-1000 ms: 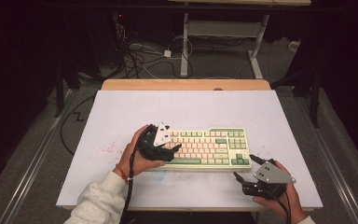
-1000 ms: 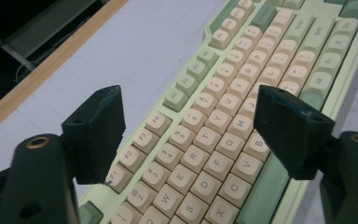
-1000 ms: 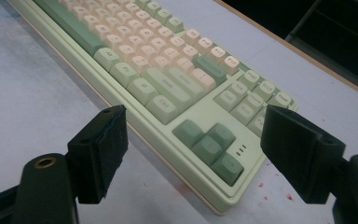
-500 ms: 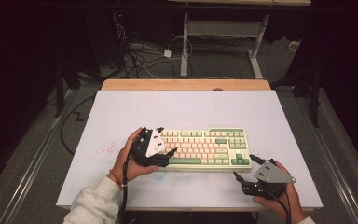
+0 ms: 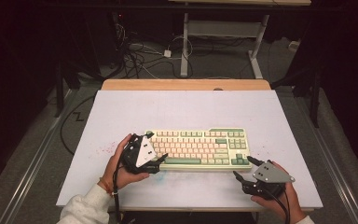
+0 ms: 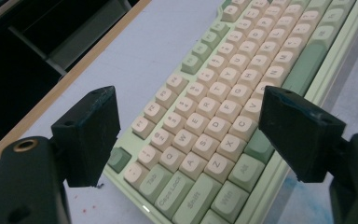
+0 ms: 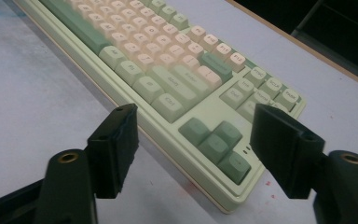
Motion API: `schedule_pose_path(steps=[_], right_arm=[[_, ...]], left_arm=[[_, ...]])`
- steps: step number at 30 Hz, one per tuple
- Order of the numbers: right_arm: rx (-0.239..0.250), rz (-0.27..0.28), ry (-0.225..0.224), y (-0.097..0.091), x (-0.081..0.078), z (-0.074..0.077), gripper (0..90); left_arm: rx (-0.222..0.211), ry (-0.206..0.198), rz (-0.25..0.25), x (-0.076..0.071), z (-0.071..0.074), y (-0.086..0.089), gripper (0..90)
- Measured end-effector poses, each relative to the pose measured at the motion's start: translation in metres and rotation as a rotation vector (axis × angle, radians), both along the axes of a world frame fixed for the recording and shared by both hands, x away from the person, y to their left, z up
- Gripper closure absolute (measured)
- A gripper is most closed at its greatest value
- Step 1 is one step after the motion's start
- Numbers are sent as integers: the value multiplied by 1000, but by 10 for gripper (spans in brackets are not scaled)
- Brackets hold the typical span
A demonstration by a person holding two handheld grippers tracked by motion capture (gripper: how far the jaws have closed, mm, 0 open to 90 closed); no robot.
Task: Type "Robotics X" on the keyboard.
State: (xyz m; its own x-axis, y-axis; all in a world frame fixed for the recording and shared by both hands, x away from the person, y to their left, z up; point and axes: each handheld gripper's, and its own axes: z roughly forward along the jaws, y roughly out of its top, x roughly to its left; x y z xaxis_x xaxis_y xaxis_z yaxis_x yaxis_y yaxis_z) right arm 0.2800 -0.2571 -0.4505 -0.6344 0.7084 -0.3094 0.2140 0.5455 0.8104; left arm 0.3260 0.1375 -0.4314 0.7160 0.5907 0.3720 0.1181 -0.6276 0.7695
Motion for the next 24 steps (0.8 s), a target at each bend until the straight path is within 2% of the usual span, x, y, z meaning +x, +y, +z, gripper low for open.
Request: schedule_pose_path(steps=[5, 7, 16, 24], right_arm=[[16, 15, 12, 0, 0, 3, 532], [12, 24, 24, 1, 1, 5, 616], [12, 84, 96, 12, 11, 10, 880], [17, 94, 128, 25, 27, 12, 900]], left_arm=[[4, 5, 19, -5, -4, 10, 194], [1, 12, 28, -6, -6, 14, 195], [19, 46, 46, -17, -18, 27, 193], [12, 69, 61, -22, -23, 36, 189]])
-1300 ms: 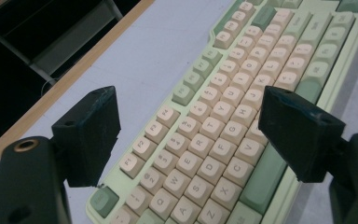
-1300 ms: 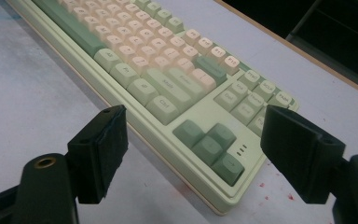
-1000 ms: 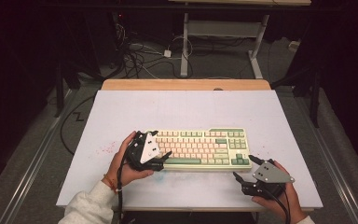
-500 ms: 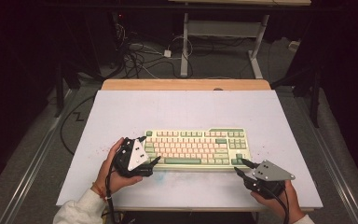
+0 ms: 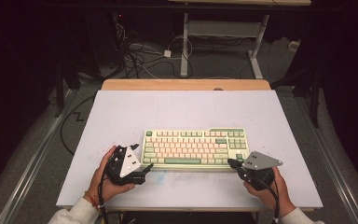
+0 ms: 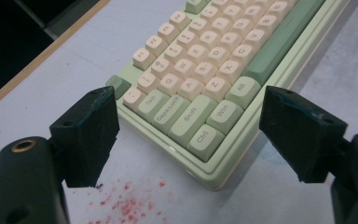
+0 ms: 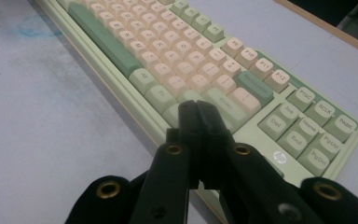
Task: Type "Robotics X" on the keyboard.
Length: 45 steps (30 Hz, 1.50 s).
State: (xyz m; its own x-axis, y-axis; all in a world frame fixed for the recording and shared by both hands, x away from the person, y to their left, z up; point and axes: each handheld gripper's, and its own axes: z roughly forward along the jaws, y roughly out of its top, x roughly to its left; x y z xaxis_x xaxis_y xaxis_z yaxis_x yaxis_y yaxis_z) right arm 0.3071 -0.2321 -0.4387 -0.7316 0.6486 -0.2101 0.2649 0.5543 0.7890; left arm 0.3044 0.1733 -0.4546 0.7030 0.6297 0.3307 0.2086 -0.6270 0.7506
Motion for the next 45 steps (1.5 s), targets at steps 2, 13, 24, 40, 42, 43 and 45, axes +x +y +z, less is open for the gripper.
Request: schedule_pose_path(steps=[2, 13, 24, 40, 42, 43, 45], right_arm=[[-3, 2, 5, 4, 4, 0, 900], [-8, 37, 2, 40, 34, 7, 900], [-53, 62, 41, 87, 69, 6, 900], [-135, 69, 82, 112, 91, -9, 900], [-133, 62, 77, 113, 91, -10, 900], [-131, 63, 77, 113, 92, -10, 900], [-145, 64, 69, 114, 92, -10, 900]], left_arm=[[-5, 6, 11, -1, -2, 2, 188], [1, 36, 23, -8, -9, 11, 188], [6, 49, 13, -9, -10, 9, 188], [21, 59, 14, -7, -12, 8, 188], [27, 60, 21, -7, -12, 8, 188], [26, 61, 20, -7, -12, 8, 188], [26, 63, 19, -7, -13, 8, 188]])
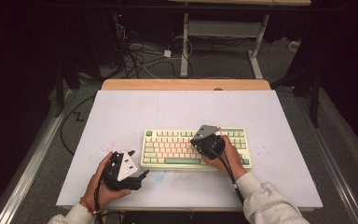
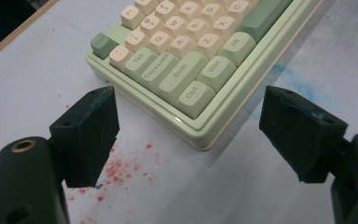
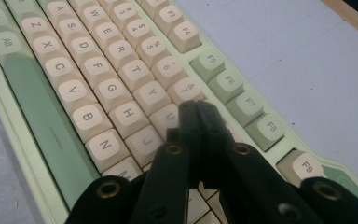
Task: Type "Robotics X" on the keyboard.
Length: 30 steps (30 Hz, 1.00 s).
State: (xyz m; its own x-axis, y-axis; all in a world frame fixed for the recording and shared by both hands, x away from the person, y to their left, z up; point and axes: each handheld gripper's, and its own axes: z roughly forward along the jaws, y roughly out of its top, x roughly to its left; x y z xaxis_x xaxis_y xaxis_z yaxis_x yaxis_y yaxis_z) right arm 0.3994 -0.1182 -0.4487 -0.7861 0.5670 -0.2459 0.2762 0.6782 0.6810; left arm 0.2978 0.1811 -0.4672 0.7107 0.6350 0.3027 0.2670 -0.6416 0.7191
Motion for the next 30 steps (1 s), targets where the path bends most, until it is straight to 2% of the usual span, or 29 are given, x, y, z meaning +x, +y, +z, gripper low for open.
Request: schedule_pose_path(steps=[4, 6, 30], right_arm=[[-36, 5, 35, 3, 1, -2, 900], [-34, 6, 32, 3, 1, -2, 900], [106, 7, -9, -7, -9, 11, 879]], left_arm=[[4, 1, -3, 0, 0, -1, 188], [5, 3, -3, 0, -1, -1, 188], [10, 18, -5, 5, -4, -3, 188]])
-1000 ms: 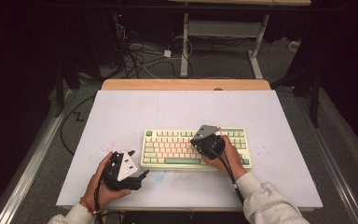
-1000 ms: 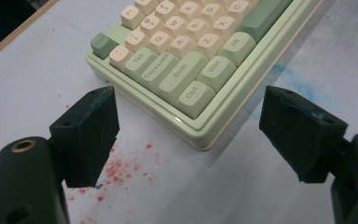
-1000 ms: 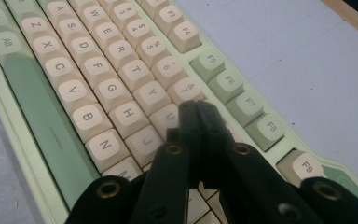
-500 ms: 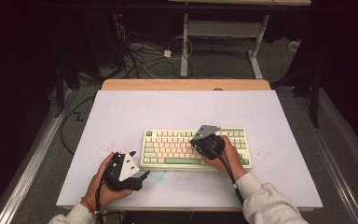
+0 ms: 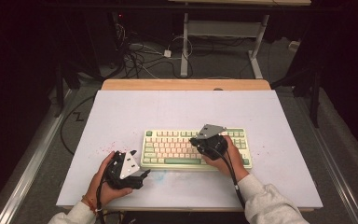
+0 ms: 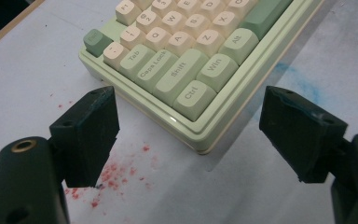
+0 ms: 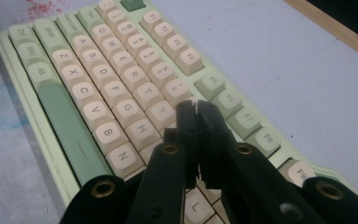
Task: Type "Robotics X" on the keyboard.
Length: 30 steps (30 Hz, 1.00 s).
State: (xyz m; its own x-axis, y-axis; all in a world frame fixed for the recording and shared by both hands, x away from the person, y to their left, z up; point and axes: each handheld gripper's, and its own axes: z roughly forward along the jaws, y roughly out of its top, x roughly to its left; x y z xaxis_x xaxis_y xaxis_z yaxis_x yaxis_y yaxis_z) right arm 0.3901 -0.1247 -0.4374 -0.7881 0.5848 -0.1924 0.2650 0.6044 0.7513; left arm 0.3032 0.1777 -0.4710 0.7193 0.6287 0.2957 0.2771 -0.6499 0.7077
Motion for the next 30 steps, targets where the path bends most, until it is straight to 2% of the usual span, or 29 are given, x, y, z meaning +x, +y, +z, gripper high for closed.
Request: schedule_pose_path(steps=[6, 13, 18, 21, 28, 30], right_arm=[[30, -1, -18, -5, -4, 5, 815], [62, -1, -43, -9, -10, 10, 577], [87, -3, -88, -13, -17, 16, 400], [102, -17, -123, -18, -21, 19, 333], [118, -35, -175, -31, -32, 27, 284], [128, -36, -175, -36, -35, 30, 281]], left_arm=[[5, 4, 0, -1, -1, 0, 188], [8, 8, -7, -2, -1, 0, 188], [3, 7, -3, -2, 0, 1, 188], [4, 6, -1, -2, 0, 1, 188], [3, 5, 1, -2, 1, 2, 188], [-2, 6, 2, -2, 1, 2, 188]])
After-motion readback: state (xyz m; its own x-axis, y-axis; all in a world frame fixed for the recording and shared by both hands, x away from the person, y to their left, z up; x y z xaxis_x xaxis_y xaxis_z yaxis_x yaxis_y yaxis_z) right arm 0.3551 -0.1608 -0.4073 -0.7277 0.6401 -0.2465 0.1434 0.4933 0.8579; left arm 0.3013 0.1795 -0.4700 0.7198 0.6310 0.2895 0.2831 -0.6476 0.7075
